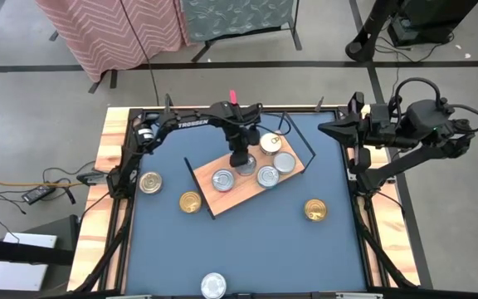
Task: Stack canned seafood by type on shelf
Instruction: Stack the red tuna can on top of the red tuna can on the shelf
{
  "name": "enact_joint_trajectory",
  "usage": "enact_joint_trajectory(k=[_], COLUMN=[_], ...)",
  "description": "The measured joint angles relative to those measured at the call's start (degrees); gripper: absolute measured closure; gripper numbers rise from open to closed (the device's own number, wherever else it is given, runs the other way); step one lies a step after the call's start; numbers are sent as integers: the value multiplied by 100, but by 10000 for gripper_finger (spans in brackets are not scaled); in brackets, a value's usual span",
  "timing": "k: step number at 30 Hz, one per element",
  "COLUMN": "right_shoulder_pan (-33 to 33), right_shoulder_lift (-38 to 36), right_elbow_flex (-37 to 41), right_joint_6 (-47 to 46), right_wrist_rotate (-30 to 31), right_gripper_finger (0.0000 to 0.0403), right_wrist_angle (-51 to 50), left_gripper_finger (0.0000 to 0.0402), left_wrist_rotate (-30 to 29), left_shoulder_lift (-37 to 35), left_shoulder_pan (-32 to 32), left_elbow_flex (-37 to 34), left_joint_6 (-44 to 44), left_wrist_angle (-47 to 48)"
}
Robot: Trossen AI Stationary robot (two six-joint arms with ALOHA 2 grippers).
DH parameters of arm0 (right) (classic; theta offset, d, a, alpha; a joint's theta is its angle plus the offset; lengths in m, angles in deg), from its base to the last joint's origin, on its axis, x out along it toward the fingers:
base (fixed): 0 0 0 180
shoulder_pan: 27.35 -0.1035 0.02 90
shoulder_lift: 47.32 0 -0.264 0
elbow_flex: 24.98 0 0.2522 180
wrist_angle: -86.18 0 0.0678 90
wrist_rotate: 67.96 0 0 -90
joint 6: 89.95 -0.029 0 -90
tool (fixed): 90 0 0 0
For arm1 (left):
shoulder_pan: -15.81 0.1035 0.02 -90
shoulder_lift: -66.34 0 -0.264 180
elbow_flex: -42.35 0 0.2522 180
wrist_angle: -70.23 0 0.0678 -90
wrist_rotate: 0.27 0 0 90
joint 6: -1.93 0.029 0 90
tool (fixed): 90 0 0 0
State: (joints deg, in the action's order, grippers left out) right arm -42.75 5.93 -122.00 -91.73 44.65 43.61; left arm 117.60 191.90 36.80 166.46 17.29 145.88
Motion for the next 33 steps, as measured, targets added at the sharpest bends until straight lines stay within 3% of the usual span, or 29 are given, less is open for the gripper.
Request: enact_joint_trajectory(k=[6, 33], right_shoulder_pan=[-2, -650], right_shoulder_lift=[0, 0], right_elbow_flex=[0, 0], right_joint_6=[-21, 48], right_wrist_rotate=[-13, 186], right_gripper_finger=[398, 397], right_wrist_angle=[-1, 95], left_gripper_finger=[401, 401], left_wrist_rotate=[-274, -300], left_shoulder_lift=[0, 2], left_shoulder_pan=[-71, -541], left_elbow_flex=[0, -2], left_joint_6=[-31, -787], left_wrist_angle=[-52, -82])
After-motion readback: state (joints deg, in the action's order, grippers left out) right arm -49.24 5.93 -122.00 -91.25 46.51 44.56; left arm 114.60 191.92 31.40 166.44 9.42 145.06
